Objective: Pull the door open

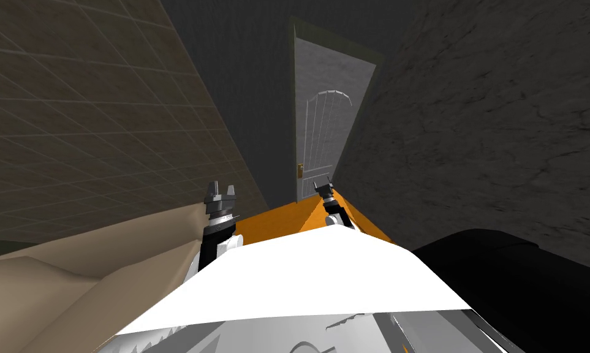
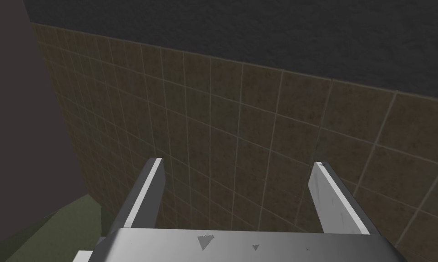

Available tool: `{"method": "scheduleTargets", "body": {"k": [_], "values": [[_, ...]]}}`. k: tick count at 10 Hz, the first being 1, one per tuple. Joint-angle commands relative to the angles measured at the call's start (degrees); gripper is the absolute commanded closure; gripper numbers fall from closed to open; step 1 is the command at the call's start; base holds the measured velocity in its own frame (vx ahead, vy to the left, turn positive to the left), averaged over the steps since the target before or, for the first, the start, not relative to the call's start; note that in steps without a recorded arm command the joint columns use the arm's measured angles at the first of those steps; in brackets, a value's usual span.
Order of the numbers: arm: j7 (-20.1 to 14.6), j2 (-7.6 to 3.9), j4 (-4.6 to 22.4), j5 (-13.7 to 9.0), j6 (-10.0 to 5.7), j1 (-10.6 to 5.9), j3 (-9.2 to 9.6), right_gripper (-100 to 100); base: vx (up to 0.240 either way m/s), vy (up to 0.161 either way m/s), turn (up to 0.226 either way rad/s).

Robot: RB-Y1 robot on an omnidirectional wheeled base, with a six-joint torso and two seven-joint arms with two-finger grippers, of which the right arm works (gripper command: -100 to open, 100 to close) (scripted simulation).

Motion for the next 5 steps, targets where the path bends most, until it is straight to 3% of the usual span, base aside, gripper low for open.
{"method": "scheduleTargets", "body": {"k": [1,5], "values": [[-1.9,-0.92,1.5,-1.8,-0.11,-0.51,0.77,-100,0.084,-0.024,0.081],[-6.4,-3.22,5.2,-6.3,-0.24,-1.95,2.46,-100,0.095,-0.020,0.074]]}}
